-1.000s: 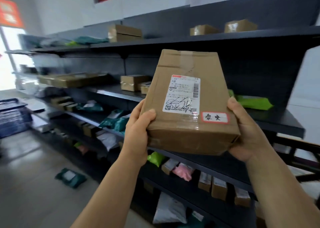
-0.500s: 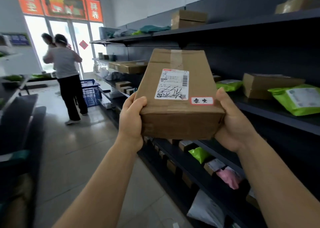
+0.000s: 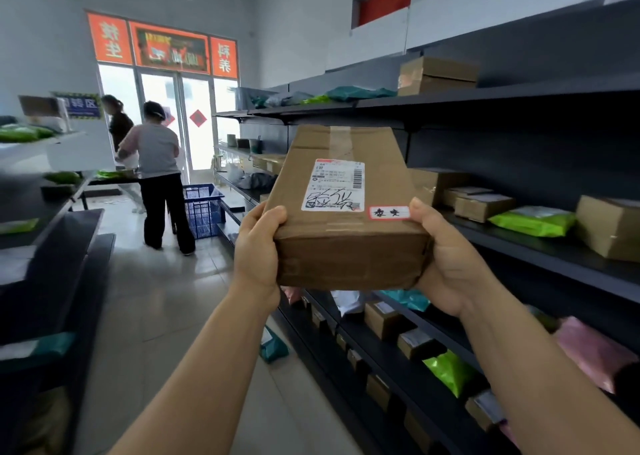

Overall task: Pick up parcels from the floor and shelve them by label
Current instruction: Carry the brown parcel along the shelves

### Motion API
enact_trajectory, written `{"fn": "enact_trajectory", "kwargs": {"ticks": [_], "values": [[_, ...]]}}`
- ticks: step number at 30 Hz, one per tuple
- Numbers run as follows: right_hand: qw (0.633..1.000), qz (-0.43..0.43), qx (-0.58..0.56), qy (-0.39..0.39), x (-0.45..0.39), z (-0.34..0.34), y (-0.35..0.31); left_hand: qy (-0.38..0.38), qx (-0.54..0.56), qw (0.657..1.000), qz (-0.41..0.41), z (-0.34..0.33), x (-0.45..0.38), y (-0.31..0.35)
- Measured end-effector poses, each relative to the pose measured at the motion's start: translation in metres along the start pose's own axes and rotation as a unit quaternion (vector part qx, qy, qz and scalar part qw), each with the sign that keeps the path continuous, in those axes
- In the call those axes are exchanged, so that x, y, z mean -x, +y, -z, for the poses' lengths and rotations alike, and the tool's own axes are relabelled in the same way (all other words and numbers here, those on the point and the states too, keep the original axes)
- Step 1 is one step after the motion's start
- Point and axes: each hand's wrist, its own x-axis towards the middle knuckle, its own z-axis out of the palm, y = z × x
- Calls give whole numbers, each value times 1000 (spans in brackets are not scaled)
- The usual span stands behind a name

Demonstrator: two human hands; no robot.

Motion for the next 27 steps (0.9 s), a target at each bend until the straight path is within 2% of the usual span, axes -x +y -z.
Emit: {"fn": "enact_trajectory", "kwargs": {"ticks": [9,18,21,27], "values": [[1000,20,-17,-1,-90,-42,12,9,-13,1000,15,25,-83,15],[999,26,-10,32,-211,-52,32,21,-31,999,4,32,-194,-6],[997,45,-2,65,-262,-46,45,15,-35,999,7,29,-247,-26],[977,99,32,184,-375,-22,55,4,-48,998,51,-11,-382,-81]]}}
